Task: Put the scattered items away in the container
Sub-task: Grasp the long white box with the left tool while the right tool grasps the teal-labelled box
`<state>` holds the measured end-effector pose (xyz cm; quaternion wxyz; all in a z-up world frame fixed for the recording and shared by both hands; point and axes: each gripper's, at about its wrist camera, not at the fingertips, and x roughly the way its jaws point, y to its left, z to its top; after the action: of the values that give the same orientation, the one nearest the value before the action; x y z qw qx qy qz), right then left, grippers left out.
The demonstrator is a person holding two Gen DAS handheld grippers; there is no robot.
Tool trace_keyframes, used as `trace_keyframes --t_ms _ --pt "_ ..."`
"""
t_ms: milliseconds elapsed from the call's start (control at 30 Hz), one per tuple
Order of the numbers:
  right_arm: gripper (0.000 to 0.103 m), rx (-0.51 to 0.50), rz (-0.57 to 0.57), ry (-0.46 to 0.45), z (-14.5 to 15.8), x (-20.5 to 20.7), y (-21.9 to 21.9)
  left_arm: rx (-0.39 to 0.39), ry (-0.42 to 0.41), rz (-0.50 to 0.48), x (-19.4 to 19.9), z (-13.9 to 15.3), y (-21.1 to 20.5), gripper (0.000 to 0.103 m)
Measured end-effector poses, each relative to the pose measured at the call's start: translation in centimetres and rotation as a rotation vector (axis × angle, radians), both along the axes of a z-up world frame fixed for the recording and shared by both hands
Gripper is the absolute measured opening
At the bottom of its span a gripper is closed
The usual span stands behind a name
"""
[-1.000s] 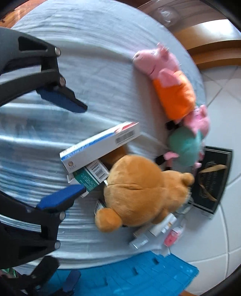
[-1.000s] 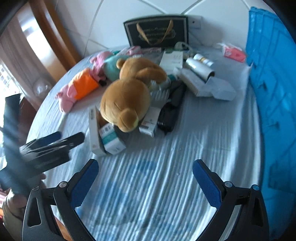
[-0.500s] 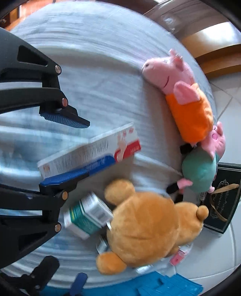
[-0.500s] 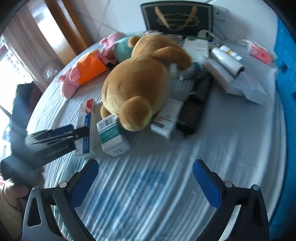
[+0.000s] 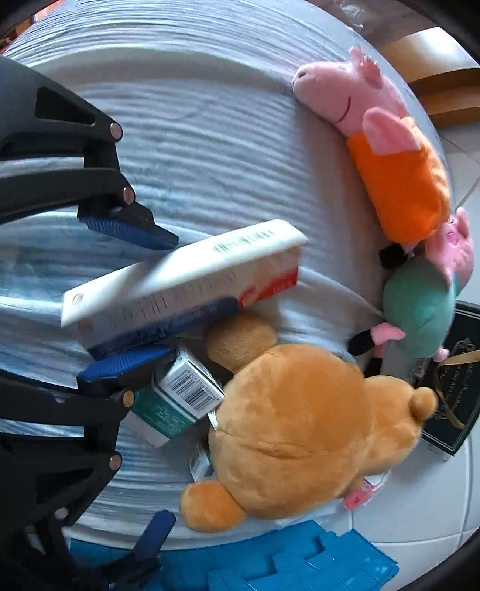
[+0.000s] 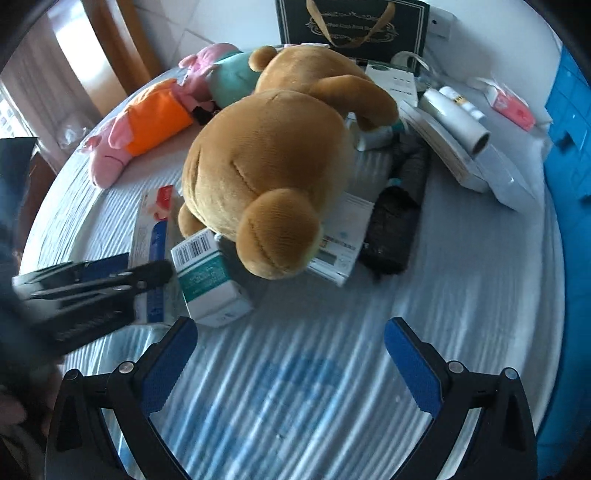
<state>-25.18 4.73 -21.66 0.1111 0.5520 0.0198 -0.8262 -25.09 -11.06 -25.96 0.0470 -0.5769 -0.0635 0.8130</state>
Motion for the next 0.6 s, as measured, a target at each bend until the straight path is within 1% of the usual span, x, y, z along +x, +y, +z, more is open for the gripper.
trace_keyframes --t_ms 33,67,100,133,200,267,300,333,367,467,533,567,600 --pt "0.103 0.002 0.006 0.003 0.0 0.0 -0.1 -0.023 0.005 -0.012 0.1 -0.2 0.0 0.053" --pt "0.103 0.001 0.013 0.006 0.0 -0.1 -0.3 -0.075 0.024 -0.03 0.3 -0.1 0.1 0.053" --pt "0.1 -0.002 0.019 0.007 -0.1 -0.2 -0.6 -0.113 0.017 -0.039 0.4 -0.3 -0.1 0.053" --pt "0.097 -0.005 0.028 0.005 -0.3 -0.4 -1.1 -0.13 0.018 -0.044 0.7 -0.3 -0.7 0.052" --pt "0.083 -0.014 0.051 -0.006 -0.8 -0.7 -2.0 -0.141 0.014 -0.037 1.2 -0.3 -2.2 0.052" --pt "0.08 -0.022 0.07 -0.017 -1.4 -0.9 -2.7 -0.148 0.006 -0.026 1.6 -0.2 -3.5 0.052" --pt "0.076 -0.02 0.077 -0.02 -1.8 -1.1 -3.1 -0.144 0.004 -0.023 1.7 -0.2 -4.0 0.052" --pt "0.075 -0.024 0.085 -0.02 -2.0 -1.2 -3.5 -0.131 0.006 -0.023 1.8 -0.1 -4.6 0.052" --pt "0.075 -0.029 0.091 -0.02 -2.2 -1.4 -3.8 -0.12 0.009 -0.023 1.8 0.0 -4.9 0.052" --pt "0.075 -0.018 0.112 -0.004 -2.8 -2.0 -4.9 -0.122 0.015 -0.032 1.6 0.0 -4.9 0.052" --pt "0.078 -0.013 0.116 0.008 -3.2 -2.3 -5.3 -0.132 0.024 -0.042 1.4 0.1 -4.5 0.054" --pt "0.084 -0.01 0.117 0.014 -3.3 -2.4 -5.5 -0.144 0.029 -0.047 1.3 0.0 -4.4 0.055" --pt "0.088 -0.011 0.122 0.028 -3.4 -2.4 -5.7 -0.145 0.037 -0.047 1.2 0.1 -4.4 0.055"
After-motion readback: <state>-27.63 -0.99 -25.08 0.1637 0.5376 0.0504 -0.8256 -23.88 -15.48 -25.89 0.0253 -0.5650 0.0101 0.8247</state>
